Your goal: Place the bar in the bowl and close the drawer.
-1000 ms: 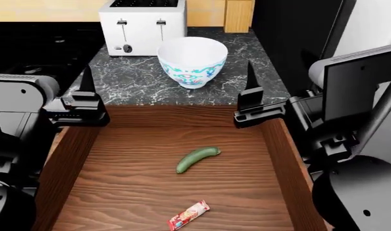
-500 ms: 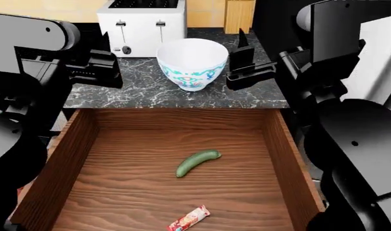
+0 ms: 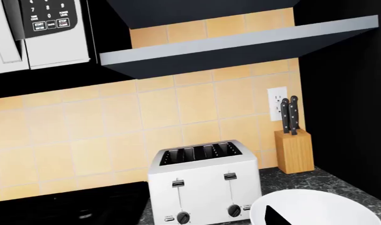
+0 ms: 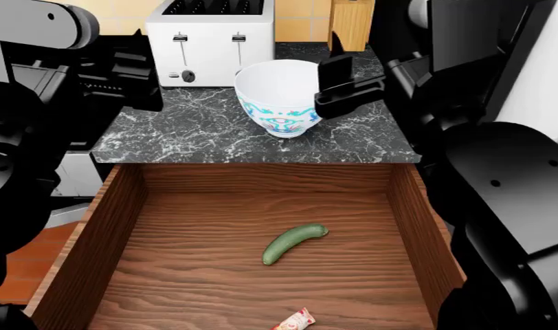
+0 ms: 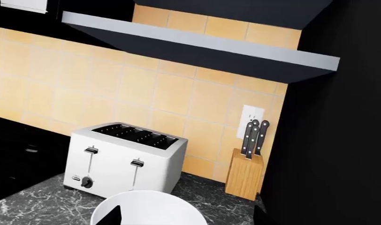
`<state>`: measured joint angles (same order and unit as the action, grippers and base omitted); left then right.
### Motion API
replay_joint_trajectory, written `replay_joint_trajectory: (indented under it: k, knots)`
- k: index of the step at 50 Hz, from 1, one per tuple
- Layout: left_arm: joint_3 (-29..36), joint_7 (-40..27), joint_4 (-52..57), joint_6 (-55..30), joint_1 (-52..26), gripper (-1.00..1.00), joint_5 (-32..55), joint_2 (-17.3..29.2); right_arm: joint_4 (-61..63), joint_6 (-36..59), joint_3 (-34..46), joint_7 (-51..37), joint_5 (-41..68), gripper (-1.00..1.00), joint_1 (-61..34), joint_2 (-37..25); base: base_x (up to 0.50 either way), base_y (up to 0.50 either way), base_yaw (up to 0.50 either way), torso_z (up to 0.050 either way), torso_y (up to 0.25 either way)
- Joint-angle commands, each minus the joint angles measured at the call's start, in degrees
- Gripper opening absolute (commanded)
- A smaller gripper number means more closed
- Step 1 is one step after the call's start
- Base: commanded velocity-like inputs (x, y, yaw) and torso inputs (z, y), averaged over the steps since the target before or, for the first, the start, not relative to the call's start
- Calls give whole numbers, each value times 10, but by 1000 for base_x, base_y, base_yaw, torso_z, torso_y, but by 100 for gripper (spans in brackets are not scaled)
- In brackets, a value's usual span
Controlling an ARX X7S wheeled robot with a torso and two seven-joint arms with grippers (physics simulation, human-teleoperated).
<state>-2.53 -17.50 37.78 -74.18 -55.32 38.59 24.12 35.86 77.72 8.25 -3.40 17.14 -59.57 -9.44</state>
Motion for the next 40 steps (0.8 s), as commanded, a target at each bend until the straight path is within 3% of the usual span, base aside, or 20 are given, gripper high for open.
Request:
replay_joint_trajectory:
  k: [1, 16, 28, 40]
  knots:
    - [4, -3, -3, 8, 2, 100, -2, 3, -7, 0, 5, 3, 9, 100, -2, 1, 0, 0, 0, 0, 0]
    - [-4, -7, 3, 8, 11, 100, 5, 7, -42, 33, 46, 38, 42, 100, -31, -7, 36, 0, 0, 0, 0]
    - [0, -11, 2, 7, 4, 100, 8, 6, -207, 5, 201, 136, 61, 100, -133, -25, 0, 0, 0, 0, 0]
    - [-22, -23, 22, -24, -8, 100, 29, 10, -407, -71, 403, 315, 62, 100, -237, -23, 0, 0, 0, 0, 0]
